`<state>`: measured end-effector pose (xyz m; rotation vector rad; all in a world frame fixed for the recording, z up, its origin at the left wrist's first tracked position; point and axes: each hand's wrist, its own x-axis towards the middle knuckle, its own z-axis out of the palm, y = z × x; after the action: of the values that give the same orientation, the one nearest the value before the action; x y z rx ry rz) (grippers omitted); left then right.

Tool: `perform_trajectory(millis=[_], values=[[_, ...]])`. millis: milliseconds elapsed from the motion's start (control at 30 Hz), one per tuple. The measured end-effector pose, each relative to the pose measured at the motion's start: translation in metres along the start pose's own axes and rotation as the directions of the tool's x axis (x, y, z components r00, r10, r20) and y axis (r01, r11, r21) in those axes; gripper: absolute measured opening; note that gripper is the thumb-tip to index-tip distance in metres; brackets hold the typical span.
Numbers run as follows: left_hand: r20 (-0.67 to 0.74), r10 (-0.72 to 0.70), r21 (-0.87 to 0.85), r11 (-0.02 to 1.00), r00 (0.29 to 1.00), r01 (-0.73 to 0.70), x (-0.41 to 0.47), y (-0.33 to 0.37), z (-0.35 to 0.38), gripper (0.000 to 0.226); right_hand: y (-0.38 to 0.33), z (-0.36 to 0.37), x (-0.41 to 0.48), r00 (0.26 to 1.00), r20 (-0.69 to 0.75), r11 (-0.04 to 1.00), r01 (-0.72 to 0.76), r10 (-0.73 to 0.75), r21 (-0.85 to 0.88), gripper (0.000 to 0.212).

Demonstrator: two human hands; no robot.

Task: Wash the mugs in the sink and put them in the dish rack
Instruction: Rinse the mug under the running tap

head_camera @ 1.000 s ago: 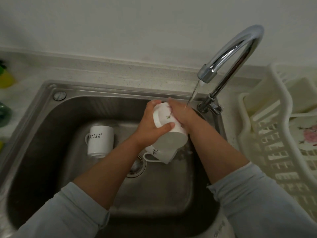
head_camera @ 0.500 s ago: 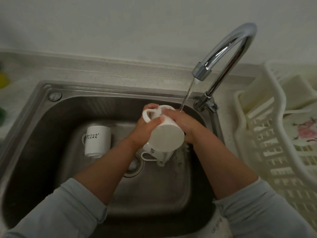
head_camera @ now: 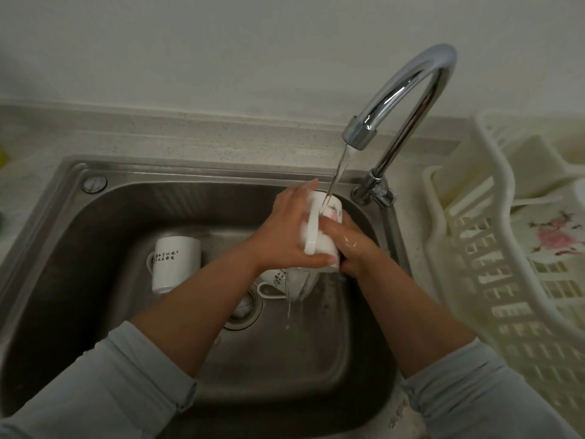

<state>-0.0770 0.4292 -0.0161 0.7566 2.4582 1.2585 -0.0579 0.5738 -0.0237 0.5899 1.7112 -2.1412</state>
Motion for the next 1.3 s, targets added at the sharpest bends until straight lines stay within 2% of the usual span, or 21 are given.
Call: perform_trajectory(millis=[67, 167, 267, 367, 433, 500, 567, 667, 733, 767, 867, 900, 1000, 1067, 1133, 1200, 1267, 1300], values=[[0.067, 0.032, 0.032, 0.999, 0.997, -0.035, 0.002, -0.002, 0.001, 0.135, 0.006, -0.002, 0.0, 0.998, -0.042, 0.997, 0.057, -0.055, 0.05, 0.112], [0.104, 0.145, 0.001, 0.989, 0.984, -0.146, -0.006, -0.009, 0.011, 0.113, 0.004, -0.007, 0.002, 0.992, -0.114, 0.99, 0.077, -0.063, 0.12, 0.13], [0.024, 0.117, -0.126, 0.986, 0.993, -0.113, -0.013, -0.009, 0.023, 0.086, 0.001, -0.014, 0.0, 0.994, -0.096, 0.992, 0.057, -0.046, 0.11, 0.124], [-0.094, -0.082, -0.279, 0.959, 0.992, 0.053, 0.007, 0.005, 0.02, 0.052, 0.007, -0.013, -0.004, 1.0, -0.017, 0.996, 0.022, -0.021, 0.083, 0.11], [-0.132, -0.19, -0.325, 0.936, 0.973, 0.138, 0.021, 0.015, 0.019, 0.042, 0.012, -0.013, -0.004, 0.999, -0.019, 0.996, 0.029, -0.027, 0.087, 0.104], [-0.148, -0.203, -0.269, 0.95, 0.968, 0.158, 0.025, 0.022, 0.025, 0.04, 0.014, -0.017, -0.004, 0.999, -0.016, 0.993, 0.037, -0.035, 0.114, 0.105], [-0.171, -0.138, -0.23, 0.968, 0.976, 0.097, 0.017, 0.017, 0.035, 0.041, 0.012, -0.024, -0.004, 0.999, 0.001, 0.99, 0.048, -0.049, 0.131, 0.083], [-0.194, 0.119, -0.122, 0.982, 0.974, -0.144, 0.002, 0.005, 0.047, 0.046, 0.009, -0.03, -0.004, 0.999, 0.001, 0.984, 0.032, -0.033, 0.176, 0.048], [-0.151, 0.147, -0.107, 0.981, 0.978, -0.164, 0.002, 0.001, 0.046, 0.049, 0.011, -0.03, -0.004, 0.999, -0.033, 0.982, 0.006, 0.0, 0.187, 0.035], [-0.124, 0.11, -0.135, 0.983, 0.986, -0.126, 0.005, -0.001, 0.044, 0.048, 0.011, -0.029, -0.005, 0.999, -0.039, 0.986, -0.004, 0.011, 0.169, 0.039], [-0.025, -0.089, -0.301, 0.951, 0.996, 0.077, 0.017, 0.003, 0.032, 0.056, 0.015, -0.025, -0.004, 0.997, -0.067, 0.993, -0.019, 0.026, 0.114, 0.084], [-0.001, -0.133, -0.352, 0.928, 0.991, 0.124, 0.02, 0.005, 0.029, 0.063, 0.014, -0.024, -0.005, 0.997, -0.071, 0.994, -0.015, 0.023, 0.109, 0.09], [0.058, -0.288, -0.542, 0.795, 0.956, 0.273, 0.023, 0.011, 0.03, 0.073, 0.008, -0.026, -0.002, 0.993, -0.114, 0.989, -0.005, 0.022, 0.149, 0.066], [0.094, -0.402, -0.58, 0.721, 0.911, 0.378, 0.024, 0.015, 0.037, 0.075, 0.005, -0.031, 0.001, 0.984, -0.169, 0.985, -0.023, 0.053, 0.172, 0.051], [0.078, -0.366, -0.409, 0.837, 0.927, 0.364, 0.023, 0.016, 0.045, 0.066, 0.007, -0.036, 0.004, 0.982, -0.177, 0.985, -0.03, 0.06, 0.167, 0.05], [0.023, -0.226, -0.216, 0.95, 0.974, 0.225, 0.018, 0.018, 0.047, 0.056, 0.008, -0.038, 0.002, 0.989, -0.138, 0.98, -0.032, 0.061, 0.198, 0.049], [0.017, -0.113, -0.18, 0.977, 0.993, 0.114, 0.019, 0.018, 0.043, 0.051, 0.009, -0.038, 0.001, 0.992, -0.112, 0.974, -0.039, 0.066, 0.222, 0.052], [0.041, -0.1, -0.21, 0.972, 0.994, 0.107, 0.021, 0.015, 0.038, 0.052, 0.01, -0.038, 0.0, 0.993, -0.095, 0.974, -0.045, 0.067, 0.221, 0.059]])
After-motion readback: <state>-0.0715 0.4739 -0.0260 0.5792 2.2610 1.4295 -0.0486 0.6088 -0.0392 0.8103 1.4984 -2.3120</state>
